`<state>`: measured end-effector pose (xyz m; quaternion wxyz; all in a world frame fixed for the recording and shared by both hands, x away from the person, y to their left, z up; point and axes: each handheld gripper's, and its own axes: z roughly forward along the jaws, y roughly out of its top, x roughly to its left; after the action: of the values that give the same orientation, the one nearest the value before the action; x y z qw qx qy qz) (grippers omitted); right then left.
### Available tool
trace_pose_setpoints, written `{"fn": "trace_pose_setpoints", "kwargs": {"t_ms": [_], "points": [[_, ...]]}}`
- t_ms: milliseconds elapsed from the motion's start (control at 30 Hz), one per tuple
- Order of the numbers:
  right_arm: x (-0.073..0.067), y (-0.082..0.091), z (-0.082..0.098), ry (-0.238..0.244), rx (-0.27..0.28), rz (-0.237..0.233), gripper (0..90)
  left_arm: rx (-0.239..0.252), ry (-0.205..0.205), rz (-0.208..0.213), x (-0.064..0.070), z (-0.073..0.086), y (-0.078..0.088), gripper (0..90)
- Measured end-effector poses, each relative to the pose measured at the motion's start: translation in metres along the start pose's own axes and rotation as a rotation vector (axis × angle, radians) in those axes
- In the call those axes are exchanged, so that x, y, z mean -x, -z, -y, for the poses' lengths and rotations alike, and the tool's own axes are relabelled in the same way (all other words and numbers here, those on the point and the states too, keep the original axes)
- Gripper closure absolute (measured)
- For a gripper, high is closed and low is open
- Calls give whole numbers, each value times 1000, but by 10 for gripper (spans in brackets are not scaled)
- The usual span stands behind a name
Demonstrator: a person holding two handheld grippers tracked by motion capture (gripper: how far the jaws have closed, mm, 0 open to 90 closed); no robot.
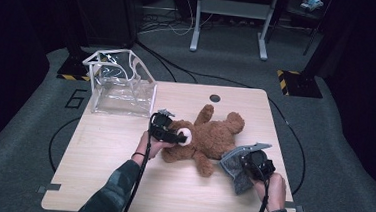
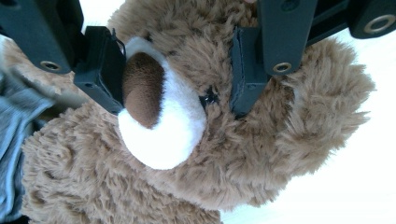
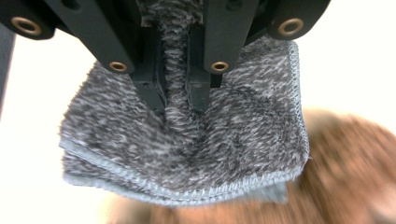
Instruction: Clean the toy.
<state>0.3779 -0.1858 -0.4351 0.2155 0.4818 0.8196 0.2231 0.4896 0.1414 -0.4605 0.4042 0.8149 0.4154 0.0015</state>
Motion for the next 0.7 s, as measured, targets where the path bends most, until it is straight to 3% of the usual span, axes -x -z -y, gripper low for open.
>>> {"fn": "trace_pose_setpoints", "kwargs": {"t_ms": [67, 133, 233, 300, 433, 567, 700], "points": [[-2, 8, -12, -17, 55, -19, 803, 0, 0, -1, 0, 0, 0, 444], [-8, 7, -25, 2, 91, -17, 803, 1, 1, -2, 0, 0, 0, 444], [-15, -8, -40, 17, 91, -38, 803, -1, 3, -1, 0, 0, 0, 444], [-19, -21, -41, 28, 62, -31, 803, -3, 3, 1, 0, 0, 0, 444], [-19, -30, -26, 18, 38, -40, 805, -5, -4, 3, 0, 0, 0, 444], [-18, -31, -1, 24, -20, -39, 807, -5, -2, 3, 0, 0, 0, 444], [-13, -32, 18, -1, -75, -35, 806, -5, -3, 0, 0, 0, 0, 444]]}}
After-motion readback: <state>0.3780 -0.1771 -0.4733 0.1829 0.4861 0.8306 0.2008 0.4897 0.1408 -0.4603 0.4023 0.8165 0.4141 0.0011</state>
